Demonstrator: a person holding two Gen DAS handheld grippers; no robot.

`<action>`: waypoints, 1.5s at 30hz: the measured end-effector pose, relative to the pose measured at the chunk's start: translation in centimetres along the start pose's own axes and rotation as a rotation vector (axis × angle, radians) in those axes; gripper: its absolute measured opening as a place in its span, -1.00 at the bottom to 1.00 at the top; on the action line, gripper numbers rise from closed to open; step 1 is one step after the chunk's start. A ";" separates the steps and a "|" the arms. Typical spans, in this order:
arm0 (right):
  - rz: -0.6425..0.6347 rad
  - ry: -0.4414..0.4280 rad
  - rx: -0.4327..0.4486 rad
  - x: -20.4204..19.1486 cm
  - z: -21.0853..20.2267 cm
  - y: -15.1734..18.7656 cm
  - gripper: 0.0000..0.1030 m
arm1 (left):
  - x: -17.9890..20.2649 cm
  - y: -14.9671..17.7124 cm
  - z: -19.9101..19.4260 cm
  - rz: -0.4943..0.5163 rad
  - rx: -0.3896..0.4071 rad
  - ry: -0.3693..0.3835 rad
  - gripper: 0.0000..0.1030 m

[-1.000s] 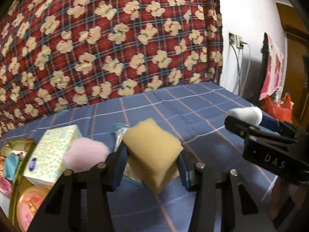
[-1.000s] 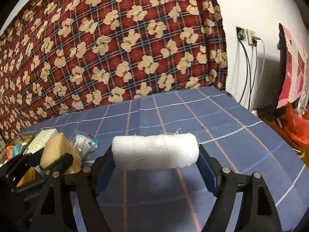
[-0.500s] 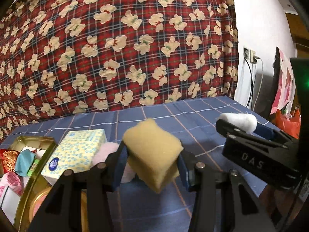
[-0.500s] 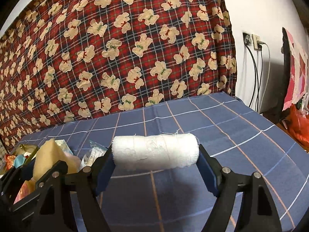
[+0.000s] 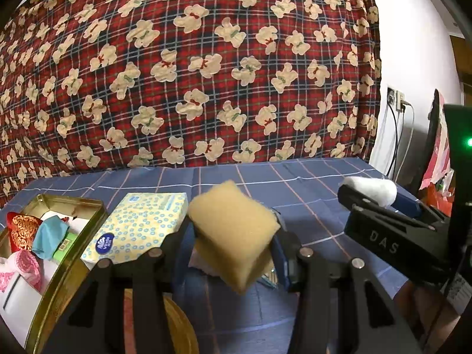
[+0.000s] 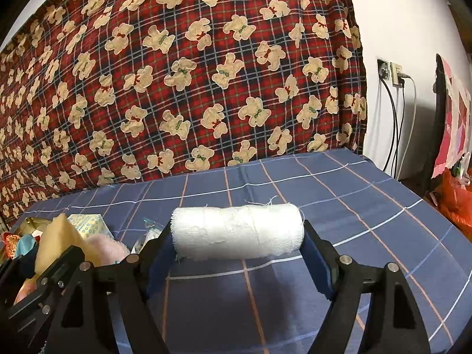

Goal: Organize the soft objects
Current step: 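Carry the sponge with the left tool toward the gold tray while the right tool carries the roll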

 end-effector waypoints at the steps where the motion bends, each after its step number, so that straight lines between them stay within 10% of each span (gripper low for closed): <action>1: -0.006 -0.001 -0.002 -0.2 0.1 0.0 0.56 | -0.2 0.0 0.0 -0.004 -0.001 0.000 -0.08; 45: -0.021 -0.042 -0.070 -3.1 2.8 0.1 0.56 | -2.9 -0.2 0.2 -0.074 0.011 -0.037 -0.08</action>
Point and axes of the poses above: each gripper's, at about its wrist camera, not at the fingertips, and z roughly the way its jaws point, x to its right, y to its underside, the point moved 10 cm from there along z, roughly the way its jaws point, and after that the axes turned 9 degrees about -x, right-handed, at the moved point
